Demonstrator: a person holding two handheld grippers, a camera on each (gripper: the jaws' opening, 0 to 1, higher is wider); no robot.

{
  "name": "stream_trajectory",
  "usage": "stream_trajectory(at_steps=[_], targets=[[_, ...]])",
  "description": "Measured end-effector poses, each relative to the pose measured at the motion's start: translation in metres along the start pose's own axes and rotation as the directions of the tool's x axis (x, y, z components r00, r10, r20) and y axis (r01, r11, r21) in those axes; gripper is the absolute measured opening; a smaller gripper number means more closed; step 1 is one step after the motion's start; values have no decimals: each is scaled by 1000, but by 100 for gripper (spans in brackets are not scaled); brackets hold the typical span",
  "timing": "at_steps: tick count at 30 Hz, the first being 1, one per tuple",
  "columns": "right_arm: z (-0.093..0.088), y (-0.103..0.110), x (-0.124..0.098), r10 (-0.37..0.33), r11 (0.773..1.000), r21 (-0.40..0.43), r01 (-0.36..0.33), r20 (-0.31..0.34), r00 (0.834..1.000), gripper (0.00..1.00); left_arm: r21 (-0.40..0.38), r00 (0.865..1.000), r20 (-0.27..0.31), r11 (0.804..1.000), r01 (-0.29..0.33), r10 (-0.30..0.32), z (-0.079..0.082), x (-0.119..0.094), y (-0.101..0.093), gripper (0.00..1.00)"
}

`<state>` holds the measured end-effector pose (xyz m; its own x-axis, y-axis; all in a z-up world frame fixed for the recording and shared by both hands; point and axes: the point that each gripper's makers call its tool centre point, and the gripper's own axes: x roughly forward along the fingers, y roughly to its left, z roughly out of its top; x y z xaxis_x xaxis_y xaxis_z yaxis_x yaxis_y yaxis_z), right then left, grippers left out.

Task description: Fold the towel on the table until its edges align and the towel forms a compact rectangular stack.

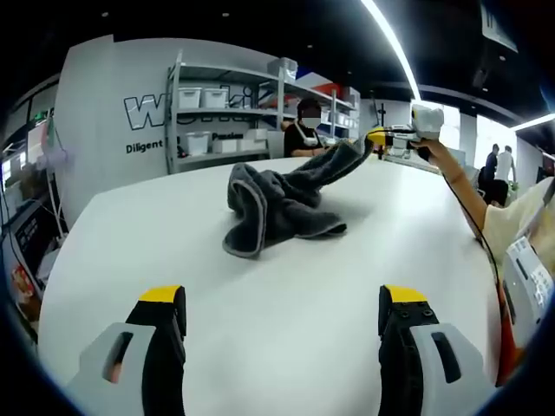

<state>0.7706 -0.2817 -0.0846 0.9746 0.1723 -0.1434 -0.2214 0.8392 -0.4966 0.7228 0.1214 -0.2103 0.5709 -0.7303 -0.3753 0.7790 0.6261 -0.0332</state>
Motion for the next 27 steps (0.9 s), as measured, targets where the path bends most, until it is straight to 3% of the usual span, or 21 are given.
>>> stream_trajectory(at_steps=[8,15,18,25,27], targets=[[-19,-31,0,-68,997,32,68,-23,997,1,-1,1000,-1,1000,1,-1,0,0,0,90],[-51,-55,5,-107,992,61,111,-70,992,1,1,1000,-1,1000,2,-2,1,-1,0,90],[-71,-63,8,-128,990,43,134,-114,985,1,2,1000,-1,1000,1,-1,1,-2,-1,90],[-124,-81,11,-160,977,105,184,-207,965,1,4,1000,-5,1000,2,-2,1,-3,-2,90],[-139,-90,7,-193,969,104,223,-237,952,1,3,1000,-6,1000,2,-2,0,-3,-1,90]])
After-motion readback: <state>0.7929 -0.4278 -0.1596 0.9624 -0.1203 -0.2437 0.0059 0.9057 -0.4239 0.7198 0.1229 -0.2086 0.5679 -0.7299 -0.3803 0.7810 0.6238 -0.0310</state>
